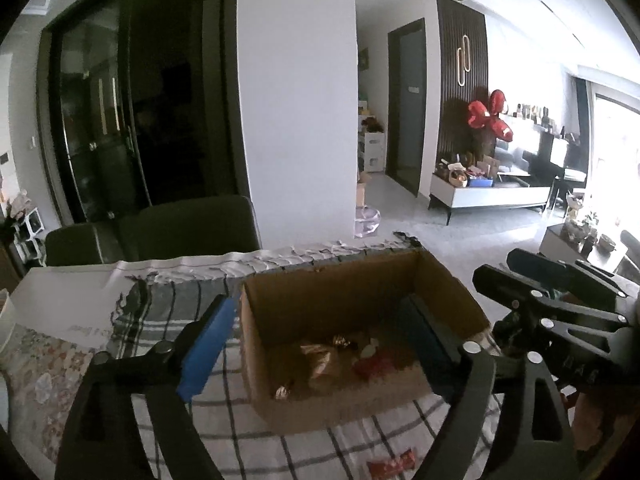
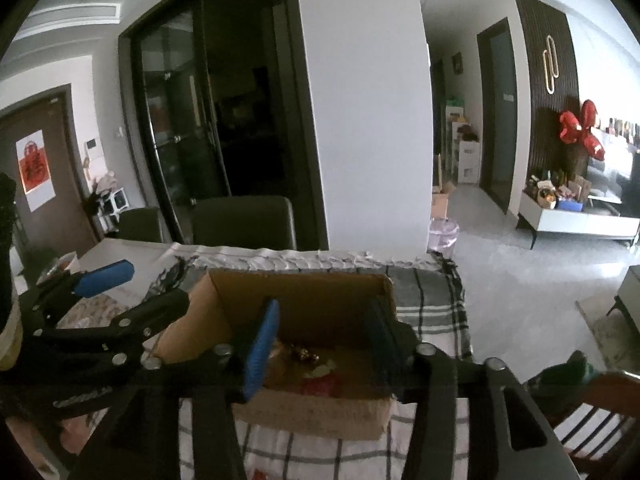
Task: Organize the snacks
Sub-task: 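Carry both items into the box and open both tools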
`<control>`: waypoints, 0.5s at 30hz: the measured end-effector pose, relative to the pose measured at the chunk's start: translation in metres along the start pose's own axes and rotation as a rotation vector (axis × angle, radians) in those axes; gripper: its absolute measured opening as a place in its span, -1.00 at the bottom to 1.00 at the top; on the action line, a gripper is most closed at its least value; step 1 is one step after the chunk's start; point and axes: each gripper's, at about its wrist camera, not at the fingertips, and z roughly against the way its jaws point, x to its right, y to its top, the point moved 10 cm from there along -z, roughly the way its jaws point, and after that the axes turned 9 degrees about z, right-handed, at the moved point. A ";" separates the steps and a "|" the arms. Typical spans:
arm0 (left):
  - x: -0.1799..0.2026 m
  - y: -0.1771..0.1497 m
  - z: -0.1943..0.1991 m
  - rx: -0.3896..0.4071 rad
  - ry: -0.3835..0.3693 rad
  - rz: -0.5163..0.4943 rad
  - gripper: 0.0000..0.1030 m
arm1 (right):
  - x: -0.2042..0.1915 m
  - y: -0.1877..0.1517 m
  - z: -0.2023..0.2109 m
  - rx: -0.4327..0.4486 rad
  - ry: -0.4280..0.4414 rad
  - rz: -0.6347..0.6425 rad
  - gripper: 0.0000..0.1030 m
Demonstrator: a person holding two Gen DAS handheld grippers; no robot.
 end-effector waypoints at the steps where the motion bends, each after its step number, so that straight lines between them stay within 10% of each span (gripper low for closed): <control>1: 0.000 -0.003 0.006 0.004 -0.001 0.003 0.72 | -0.001 -0.002 0.006 0.004 -0.001 0.004 -0.04; 15: 0.009 -0.044 0.073 0.033 0.005 -0.046 0.76 | -0.015 -0.045 0.071 0.015 -0.009 -0.013 0.04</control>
